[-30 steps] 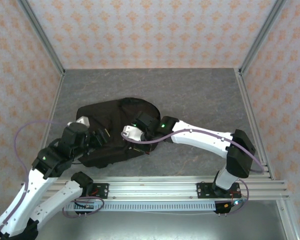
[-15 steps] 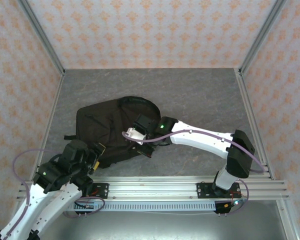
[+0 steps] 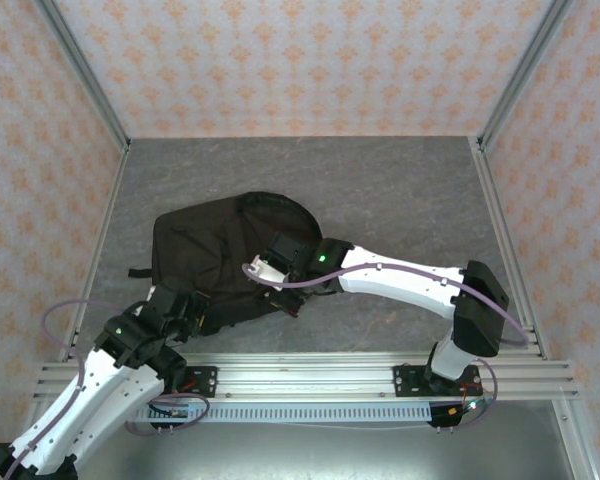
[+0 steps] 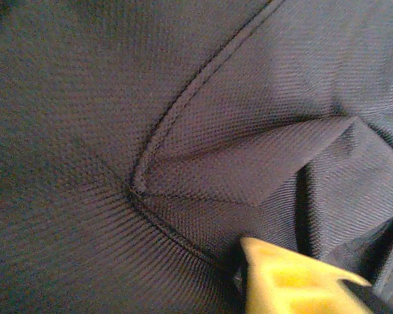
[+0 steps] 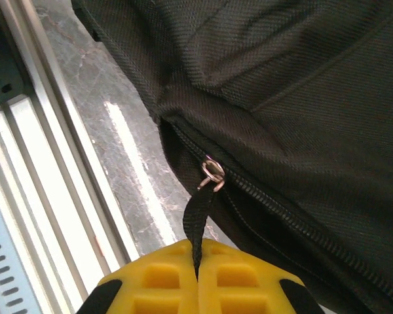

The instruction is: Pack the student bag

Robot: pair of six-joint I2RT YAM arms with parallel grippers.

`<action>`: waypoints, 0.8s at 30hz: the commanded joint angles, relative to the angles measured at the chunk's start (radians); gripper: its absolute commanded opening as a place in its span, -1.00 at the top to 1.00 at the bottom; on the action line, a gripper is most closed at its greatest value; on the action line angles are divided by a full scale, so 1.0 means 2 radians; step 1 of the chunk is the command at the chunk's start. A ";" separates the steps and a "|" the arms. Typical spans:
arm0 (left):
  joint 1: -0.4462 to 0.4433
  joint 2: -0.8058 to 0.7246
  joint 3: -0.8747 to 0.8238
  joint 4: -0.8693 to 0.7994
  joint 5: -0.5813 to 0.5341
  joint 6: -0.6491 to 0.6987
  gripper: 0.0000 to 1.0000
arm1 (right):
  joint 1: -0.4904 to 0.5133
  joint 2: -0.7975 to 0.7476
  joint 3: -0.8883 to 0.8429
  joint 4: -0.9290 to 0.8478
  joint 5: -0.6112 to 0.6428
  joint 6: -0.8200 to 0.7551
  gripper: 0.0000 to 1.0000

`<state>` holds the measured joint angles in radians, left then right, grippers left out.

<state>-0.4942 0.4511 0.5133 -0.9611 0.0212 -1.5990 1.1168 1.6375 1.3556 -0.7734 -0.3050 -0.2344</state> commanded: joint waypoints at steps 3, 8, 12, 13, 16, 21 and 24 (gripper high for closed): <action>0.007 0.025 0.026 0.001 -0.104 0.040 0.77 | 0.002 -0.001 0.003 -0.032 0.039 0.004 1.00; 0.009 0.043 0.040 0.005 -0.119 0.070 1.00 | -0.014 -0.002 -0.006 -0.040 0.052 0.011 1.00; 0.011 0.055 0.046 0.007 -0.125 0.094 1.00 | -0.033 -0.015 -0.018 -0.036 0.049 0.015 1.00; 0.011 0.057 0.048 0.009 -0.126 0.102 1.00 | -0.038 -0.018 -0.020 -0.036 0.050 0.017 1.00; 0.012 0.067 0.056 0.014 -0.133 0.132 1.00 | -0.051 -0.022 -0.025 -0.041 0.051 0.018 1.00; 0.015 0.085 0.069 0.017 -0.133 0.163 1.00 | -0.063 -0.034 -0.040 -0.049 0.068 0.024 1.00; 0.016 0.093 0.069 0.027 -0.127 0.176 1.00 | -0.071 -0.051 -0.052 -0.049 0.080 0.030 1.00</action>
<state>-0.4747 0.6304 0.6128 -0.9234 -0.1242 -1.3273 1.0019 1.5875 1.2774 -0.7952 -0.2337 -0.2024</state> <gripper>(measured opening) 0.047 0.041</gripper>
